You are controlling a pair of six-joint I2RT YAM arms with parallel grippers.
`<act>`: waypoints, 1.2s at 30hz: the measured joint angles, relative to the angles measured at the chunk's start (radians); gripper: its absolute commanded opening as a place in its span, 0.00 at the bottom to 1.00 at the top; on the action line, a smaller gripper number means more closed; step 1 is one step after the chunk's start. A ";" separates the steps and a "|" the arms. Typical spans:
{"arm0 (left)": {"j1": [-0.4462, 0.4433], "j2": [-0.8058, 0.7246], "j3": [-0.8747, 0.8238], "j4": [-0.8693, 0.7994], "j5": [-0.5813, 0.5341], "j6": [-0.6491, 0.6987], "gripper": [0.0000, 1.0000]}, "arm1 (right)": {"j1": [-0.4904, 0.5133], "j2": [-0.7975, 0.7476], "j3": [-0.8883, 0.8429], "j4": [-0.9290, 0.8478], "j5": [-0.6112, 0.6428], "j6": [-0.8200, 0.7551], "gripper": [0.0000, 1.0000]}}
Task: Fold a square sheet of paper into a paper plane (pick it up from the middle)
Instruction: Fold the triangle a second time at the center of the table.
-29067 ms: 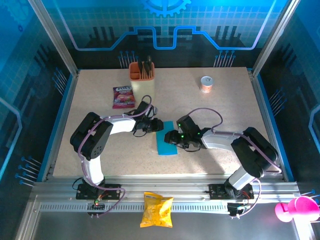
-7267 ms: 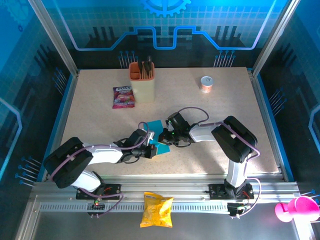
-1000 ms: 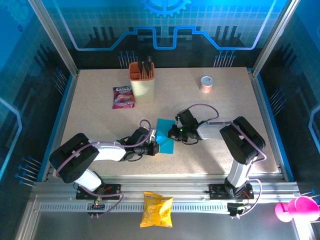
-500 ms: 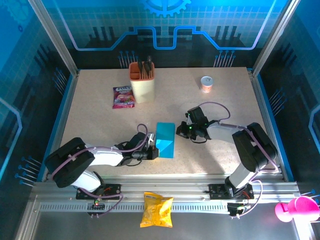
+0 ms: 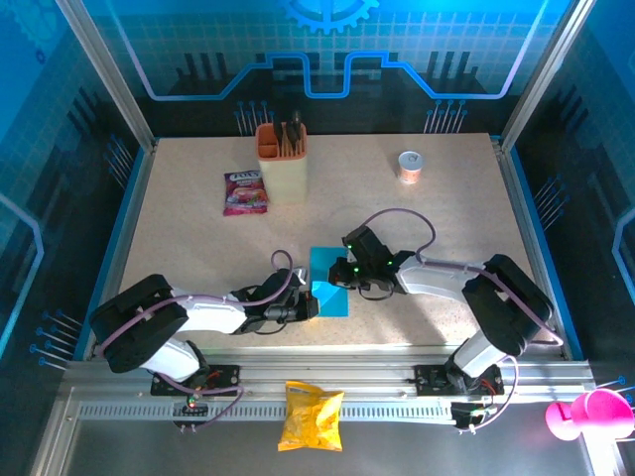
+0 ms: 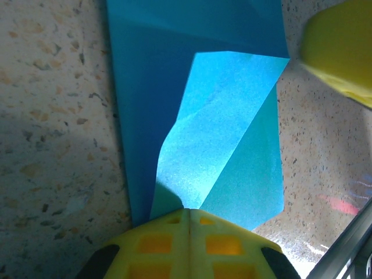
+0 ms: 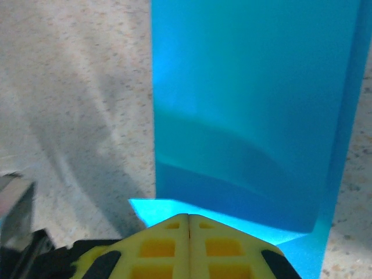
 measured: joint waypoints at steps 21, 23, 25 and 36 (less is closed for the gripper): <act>0.198 -0.147 0.236 -0.314 0.113 0.261 0.00 | -0.003 0.074 -0.065 0.122 0.024 0.013 0.00; 0.198 -0.114 0.262 -0.314 0.146 0.284 0.00 | -0.003 0.074 -0.069 0.129 0.024 0.018 0.00; 0.198 -0.074 0.279 -0.313 0.172 0.302 0.00 | -0.003 0.074 -0.070 0.134 0.023 0.021 0.00; 0.198 0.055 0.280 -0.286 0.211 0.327 0.00 | -0.002 0.074 -0.071 0.137 0.024 0.027 0.00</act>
